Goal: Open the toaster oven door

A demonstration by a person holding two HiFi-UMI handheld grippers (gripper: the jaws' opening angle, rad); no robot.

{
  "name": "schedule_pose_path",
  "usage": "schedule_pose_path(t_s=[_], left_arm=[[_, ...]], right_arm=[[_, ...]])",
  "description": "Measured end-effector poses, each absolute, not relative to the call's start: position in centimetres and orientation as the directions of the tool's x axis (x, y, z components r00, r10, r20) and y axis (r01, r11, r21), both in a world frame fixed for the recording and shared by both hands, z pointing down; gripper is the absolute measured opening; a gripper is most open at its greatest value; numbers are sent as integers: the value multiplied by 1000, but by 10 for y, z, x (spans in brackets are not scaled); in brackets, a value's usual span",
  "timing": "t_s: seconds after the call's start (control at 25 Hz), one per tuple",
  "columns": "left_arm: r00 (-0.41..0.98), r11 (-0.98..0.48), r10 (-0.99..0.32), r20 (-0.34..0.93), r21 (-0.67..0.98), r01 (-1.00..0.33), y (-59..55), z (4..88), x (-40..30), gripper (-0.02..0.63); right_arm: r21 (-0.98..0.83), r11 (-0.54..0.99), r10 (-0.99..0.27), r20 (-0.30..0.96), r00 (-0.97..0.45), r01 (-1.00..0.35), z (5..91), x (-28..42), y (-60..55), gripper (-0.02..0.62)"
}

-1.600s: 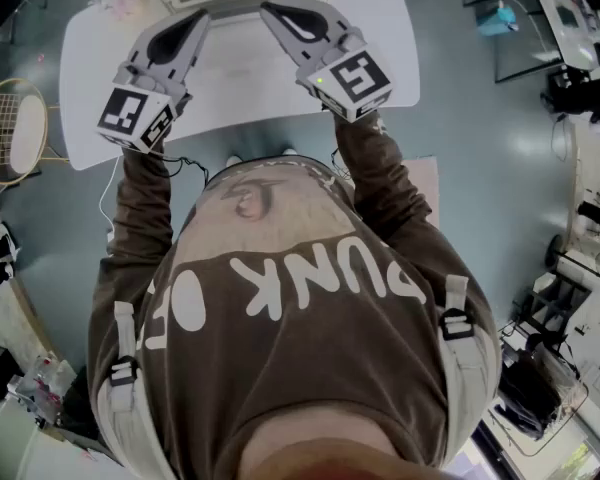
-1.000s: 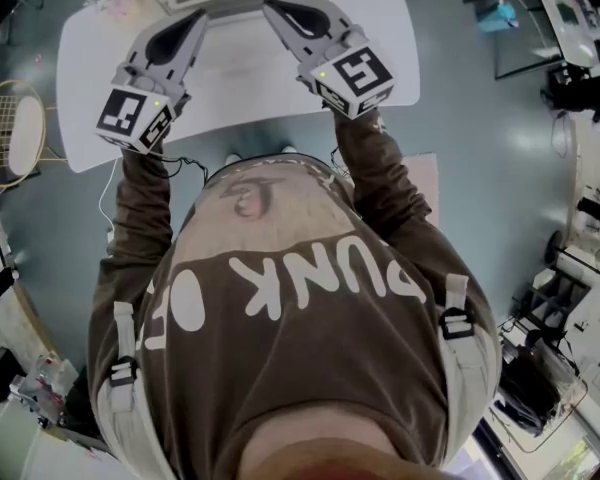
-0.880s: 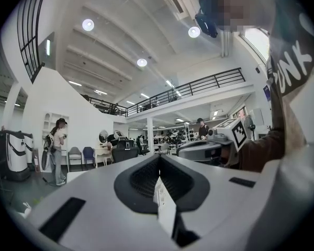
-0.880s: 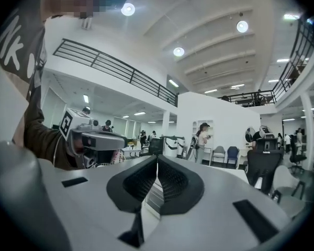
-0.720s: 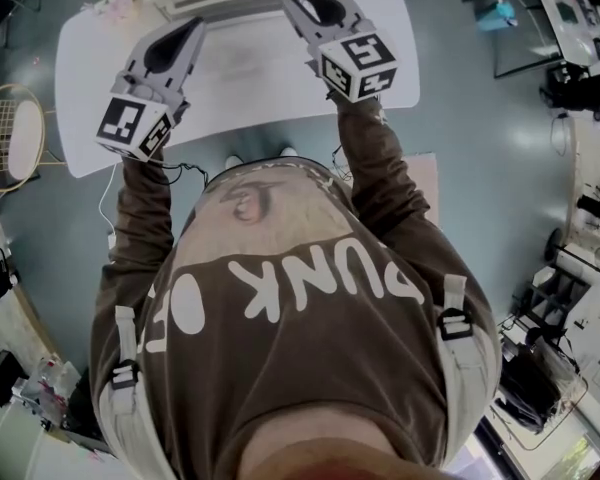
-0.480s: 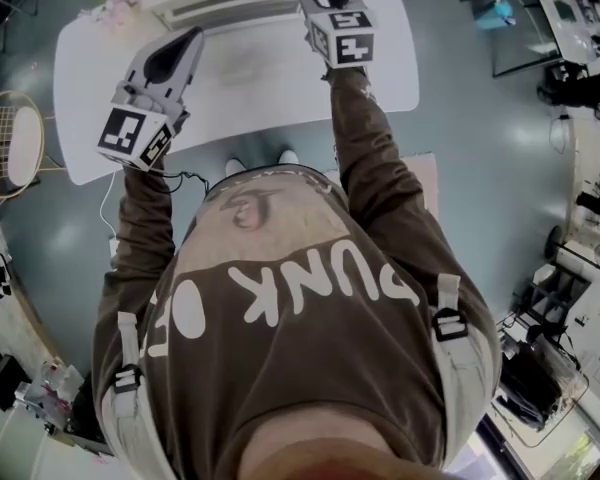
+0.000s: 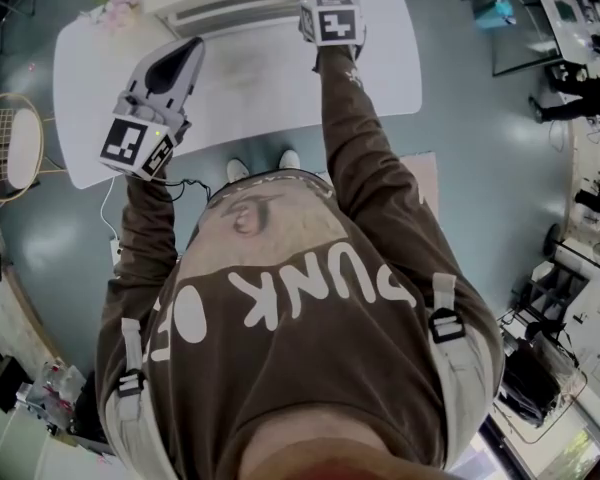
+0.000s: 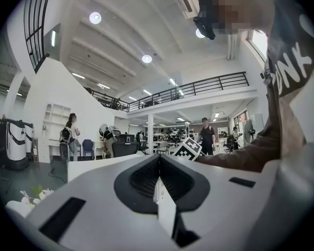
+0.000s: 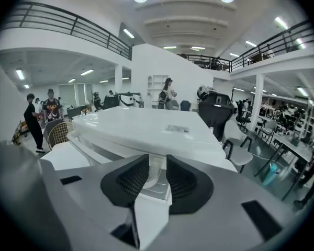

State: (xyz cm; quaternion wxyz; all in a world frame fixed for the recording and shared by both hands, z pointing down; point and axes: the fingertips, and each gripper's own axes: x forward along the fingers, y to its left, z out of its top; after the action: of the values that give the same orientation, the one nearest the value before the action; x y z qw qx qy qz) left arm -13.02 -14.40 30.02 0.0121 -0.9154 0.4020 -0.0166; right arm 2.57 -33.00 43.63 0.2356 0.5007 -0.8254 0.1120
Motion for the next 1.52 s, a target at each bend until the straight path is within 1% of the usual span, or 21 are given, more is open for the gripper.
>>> schedule_pose_path(t_s=[0.12,0.2,0.32,0.68,0.92,1.16,1.52], left_arm=[[677,-677,-736,21,-28,-735,-143,304,-134,5],[679,-680,-734,22,-24,-733,-143,305,-136,5],[684,-684,-729,19,-20,-729,-141,306,-136,5],[698,-698,-716,22,-6,-716,-139,311,-138,5],[700,-700,-714,15,-1,-714,-140,308,-130,5],[689,-689,-725,9,-6,-725,-135,300,-125,5],[662,-662,-750,3,-31,-749,-129,291,-131,5]], right_arm=[[29,465,-768,510,-387,-885,443,24,-333,112],[10,459,-757,528,-385,-888,445,19,-333,94],[9,433,-754,552,-357,-901,448,19,-333,86],[-38,423,-750,546,-374,-905,453,21,-310,89],[-24,446,-754,529,-390,-895,464,32,-275,92],[21,430,-792,489,-366,-903,475,43,-246,92],[39,415,-797,497,-343,-909,514,53,-212,95]])
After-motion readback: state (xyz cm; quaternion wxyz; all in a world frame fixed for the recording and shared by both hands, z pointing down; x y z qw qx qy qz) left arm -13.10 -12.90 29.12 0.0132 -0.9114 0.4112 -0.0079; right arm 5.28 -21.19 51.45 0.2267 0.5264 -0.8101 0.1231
